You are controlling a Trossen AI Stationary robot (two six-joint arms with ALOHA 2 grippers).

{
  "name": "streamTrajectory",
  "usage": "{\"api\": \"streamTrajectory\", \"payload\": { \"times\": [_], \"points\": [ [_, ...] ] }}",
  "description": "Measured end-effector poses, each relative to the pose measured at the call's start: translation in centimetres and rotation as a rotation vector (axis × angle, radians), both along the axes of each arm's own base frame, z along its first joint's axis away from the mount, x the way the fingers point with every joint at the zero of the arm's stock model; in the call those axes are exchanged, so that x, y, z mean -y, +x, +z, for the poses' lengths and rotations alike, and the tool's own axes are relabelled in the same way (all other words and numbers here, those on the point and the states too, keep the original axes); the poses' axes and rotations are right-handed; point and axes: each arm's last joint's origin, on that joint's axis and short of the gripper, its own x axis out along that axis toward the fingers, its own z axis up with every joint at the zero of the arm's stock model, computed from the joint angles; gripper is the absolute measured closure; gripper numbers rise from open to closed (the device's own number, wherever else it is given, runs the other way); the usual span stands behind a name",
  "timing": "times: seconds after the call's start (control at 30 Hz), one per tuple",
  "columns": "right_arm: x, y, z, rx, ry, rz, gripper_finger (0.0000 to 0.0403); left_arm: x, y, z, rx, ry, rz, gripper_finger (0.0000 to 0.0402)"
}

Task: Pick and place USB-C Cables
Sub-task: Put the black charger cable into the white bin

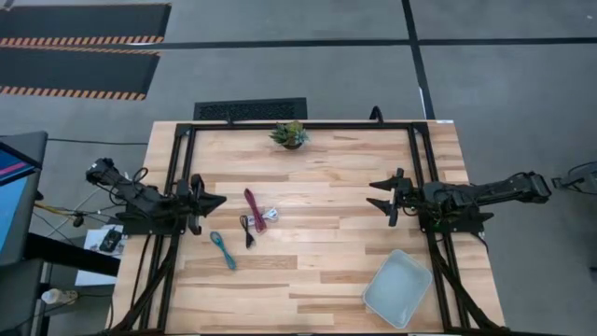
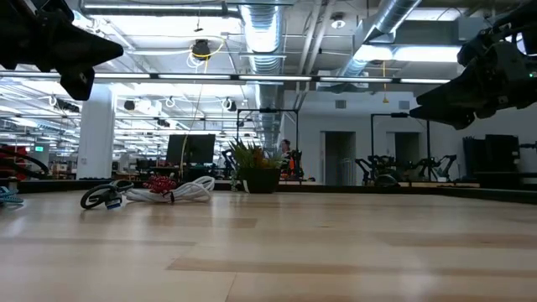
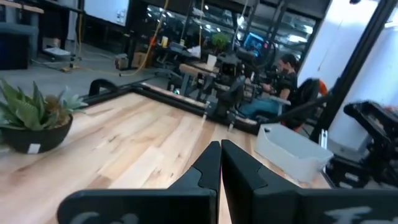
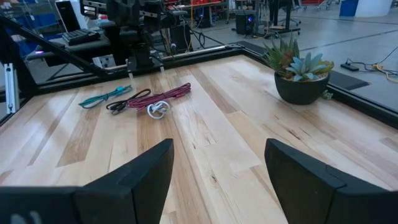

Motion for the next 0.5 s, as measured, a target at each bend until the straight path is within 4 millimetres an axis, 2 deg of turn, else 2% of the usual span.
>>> {"api": "streamTrajectory", "payload": {
  "times": [0.3,0.4,0.5],
  "points": [
    [0.00,0.00,0.01,0.000,0.000,0.000,0.0124,-0.40,-0.12,0.16,0.026,-0.074,0.136,0.0397],
    [0.00,0.00,0.01,0.000,0.000,0.000,0.0124,-0.47,-0.15,0.29,0.042,-0.099,0.159,0.0375],
    [0.00,0.00,0.00,0.000,0.000,0.000,0.0124,-0.48,-0.17,0.47,0.059,-0.110,0.159,0.0336]
  ]
}}
